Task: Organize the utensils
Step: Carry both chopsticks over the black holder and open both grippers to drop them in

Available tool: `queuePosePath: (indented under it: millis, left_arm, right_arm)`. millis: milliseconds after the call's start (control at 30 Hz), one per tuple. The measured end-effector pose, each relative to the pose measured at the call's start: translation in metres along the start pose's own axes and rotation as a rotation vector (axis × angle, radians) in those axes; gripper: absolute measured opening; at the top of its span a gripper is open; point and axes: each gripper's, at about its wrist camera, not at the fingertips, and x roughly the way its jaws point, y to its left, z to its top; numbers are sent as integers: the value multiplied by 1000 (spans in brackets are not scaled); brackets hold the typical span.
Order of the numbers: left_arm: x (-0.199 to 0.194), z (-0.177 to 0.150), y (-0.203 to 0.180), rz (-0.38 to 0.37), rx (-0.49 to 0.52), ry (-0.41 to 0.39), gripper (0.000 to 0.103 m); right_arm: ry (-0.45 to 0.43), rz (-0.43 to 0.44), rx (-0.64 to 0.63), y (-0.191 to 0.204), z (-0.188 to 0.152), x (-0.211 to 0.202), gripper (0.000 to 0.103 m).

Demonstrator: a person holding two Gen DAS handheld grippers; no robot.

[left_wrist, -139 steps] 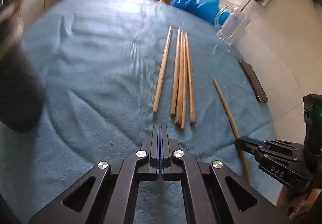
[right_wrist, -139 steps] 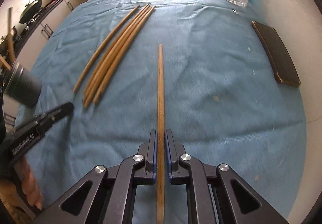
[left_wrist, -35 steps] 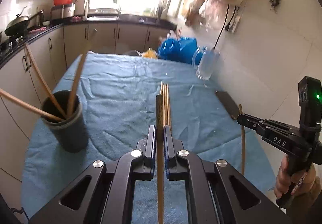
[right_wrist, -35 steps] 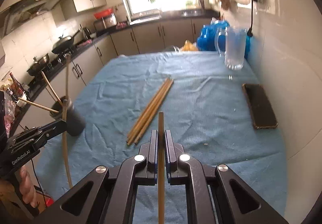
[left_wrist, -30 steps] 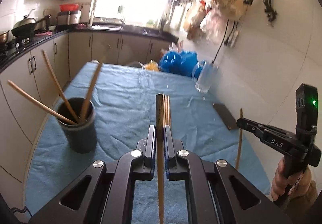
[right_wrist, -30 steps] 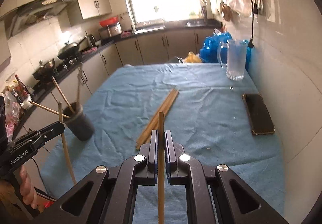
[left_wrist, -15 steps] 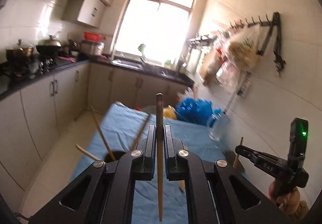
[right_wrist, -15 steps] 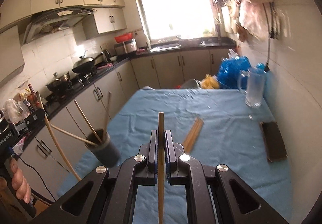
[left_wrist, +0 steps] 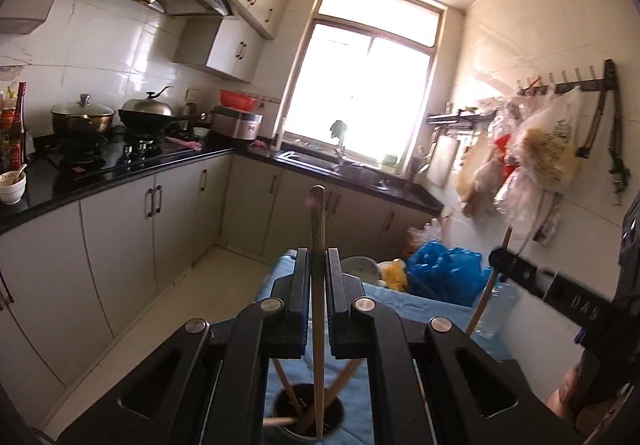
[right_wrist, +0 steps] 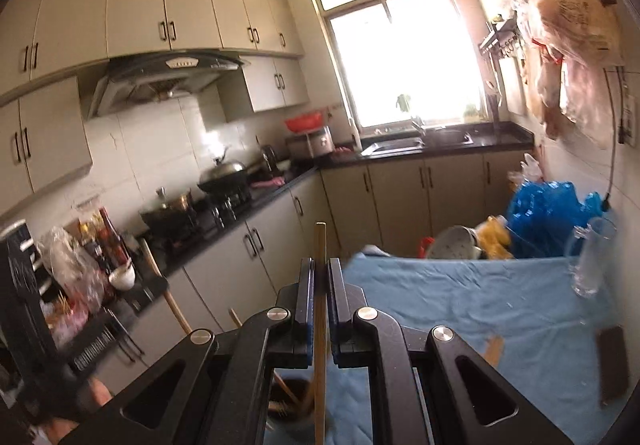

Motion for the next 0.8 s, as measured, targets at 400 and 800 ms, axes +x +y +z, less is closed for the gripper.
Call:
queuePosePath:
  millis: [400, 800]
  left_arm:
    - [74, -34, 28, 15, -64, 168, 7]
    - [47, -39, 25, 30, -90, 163, 26]
  right_arm:
    - [89, -6, 89, -10, -26, 98, 6]
    - [198, -18, 114, -31, -55, 107, 34]
